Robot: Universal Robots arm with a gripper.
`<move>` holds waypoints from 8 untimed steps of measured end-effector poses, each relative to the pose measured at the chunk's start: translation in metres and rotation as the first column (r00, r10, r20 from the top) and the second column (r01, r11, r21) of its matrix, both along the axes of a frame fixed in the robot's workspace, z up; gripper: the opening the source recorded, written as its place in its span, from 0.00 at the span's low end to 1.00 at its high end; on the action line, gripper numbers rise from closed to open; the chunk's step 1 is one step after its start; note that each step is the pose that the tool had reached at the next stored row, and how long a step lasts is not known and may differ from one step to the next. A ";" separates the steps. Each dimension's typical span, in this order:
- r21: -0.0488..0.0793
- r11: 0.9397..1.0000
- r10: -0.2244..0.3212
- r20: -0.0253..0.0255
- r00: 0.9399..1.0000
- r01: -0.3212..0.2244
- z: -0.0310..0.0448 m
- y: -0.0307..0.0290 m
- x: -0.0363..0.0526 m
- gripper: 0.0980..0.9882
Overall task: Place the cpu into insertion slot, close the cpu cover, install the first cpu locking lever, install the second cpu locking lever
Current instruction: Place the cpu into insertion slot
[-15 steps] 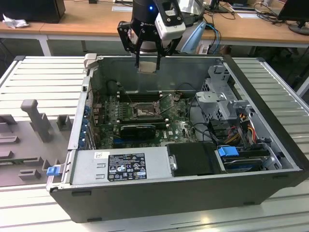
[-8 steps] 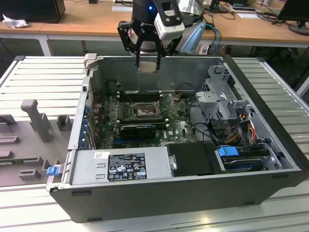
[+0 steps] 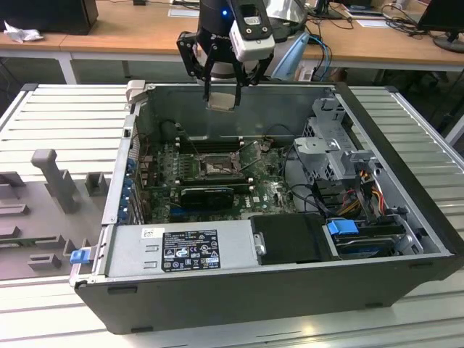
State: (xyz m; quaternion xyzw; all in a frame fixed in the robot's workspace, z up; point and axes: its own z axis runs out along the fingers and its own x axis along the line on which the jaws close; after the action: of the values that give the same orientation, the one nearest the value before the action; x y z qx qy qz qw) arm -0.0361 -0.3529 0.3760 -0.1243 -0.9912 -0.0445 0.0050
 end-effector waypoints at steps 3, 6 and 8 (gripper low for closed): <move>-0.001 1.000 -0.005 -0.002 1.000 0.005 -0.0021 0.0000 0.0001 0.48; -0.001 0.999 -0.043 -0.002 0.999 0.043 -0.0023 0.0000 0.0001 0.48; -0.001 0.998 -0.065 -0.002 0.998 0.065 -0.0023 0.0000 0.0001 0.48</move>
State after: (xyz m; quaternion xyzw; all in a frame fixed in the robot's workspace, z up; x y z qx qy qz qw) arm -0.0359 -0.3529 0.3737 -0.1564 -0.9867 -0.0440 0.0044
